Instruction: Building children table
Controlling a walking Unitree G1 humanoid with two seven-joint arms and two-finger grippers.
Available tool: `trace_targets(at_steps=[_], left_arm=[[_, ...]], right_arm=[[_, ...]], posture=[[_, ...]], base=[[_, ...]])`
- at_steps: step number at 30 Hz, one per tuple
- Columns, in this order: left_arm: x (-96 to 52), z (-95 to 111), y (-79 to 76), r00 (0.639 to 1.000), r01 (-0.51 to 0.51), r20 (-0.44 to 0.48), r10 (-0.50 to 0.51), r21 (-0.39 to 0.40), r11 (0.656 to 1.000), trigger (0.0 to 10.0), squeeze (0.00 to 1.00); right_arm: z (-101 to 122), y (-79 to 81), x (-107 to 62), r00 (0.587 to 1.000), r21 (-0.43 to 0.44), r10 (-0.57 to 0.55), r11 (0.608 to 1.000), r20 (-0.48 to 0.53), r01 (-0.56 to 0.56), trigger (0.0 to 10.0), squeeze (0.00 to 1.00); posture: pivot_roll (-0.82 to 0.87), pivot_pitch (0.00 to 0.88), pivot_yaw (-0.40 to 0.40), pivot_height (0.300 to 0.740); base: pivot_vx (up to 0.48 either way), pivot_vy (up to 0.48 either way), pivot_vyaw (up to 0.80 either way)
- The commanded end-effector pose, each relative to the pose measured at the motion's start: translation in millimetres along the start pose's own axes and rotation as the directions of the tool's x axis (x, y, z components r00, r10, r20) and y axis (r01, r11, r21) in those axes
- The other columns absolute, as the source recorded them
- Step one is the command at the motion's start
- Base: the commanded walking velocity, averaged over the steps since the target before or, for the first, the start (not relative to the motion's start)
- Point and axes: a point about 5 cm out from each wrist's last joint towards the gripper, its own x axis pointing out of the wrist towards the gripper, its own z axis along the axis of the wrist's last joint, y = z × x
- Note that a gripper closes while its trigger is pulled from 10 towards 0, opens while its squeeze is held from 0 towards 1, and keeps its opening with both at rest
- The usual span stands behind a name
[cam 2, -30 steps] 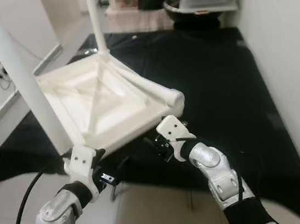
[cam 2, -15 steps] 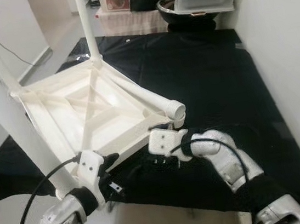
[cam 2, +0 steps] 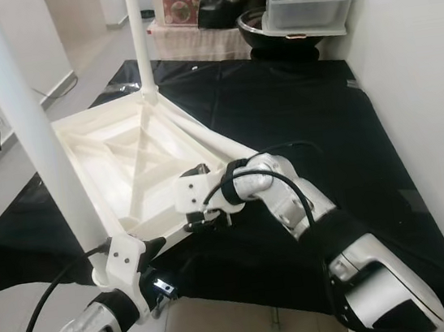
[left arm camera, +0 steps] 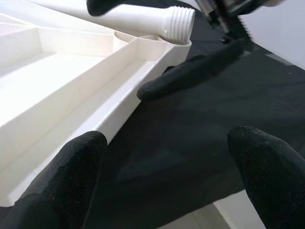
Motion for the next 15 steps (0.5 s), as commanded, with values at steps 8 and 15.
trace_targets(at_steps=[8, 15], left_arm=[[-6.5, 0.3, -9.0, 1.0, 0.008, -0.012, -0.008, -0.016, 1.0, 10.0, 0.0], [-11.7, 1.4, -12.8, 1.0, -0.001, -0.014, 0.0, -0.025, 1.0, 10.0, 0.0]], right_arm=[[-7.9, -4.9, 1.6, 0.974, -0.108, 0.165, 0.977, -0.152, -0.182, 10.0, 0.0], [-12.1, -19.4, 7.1, 0.946, -0.139, 0.178, 0.965, -0.27, -0.221, 10.0, 0.0]], posture=[[0.03, 0.15, -0.099, 0.74], [0.04, 0.172, -0.114, 0.74]], base=[[0.0, 0.0, 0.0], [0.0, 0.0, 0.0]])
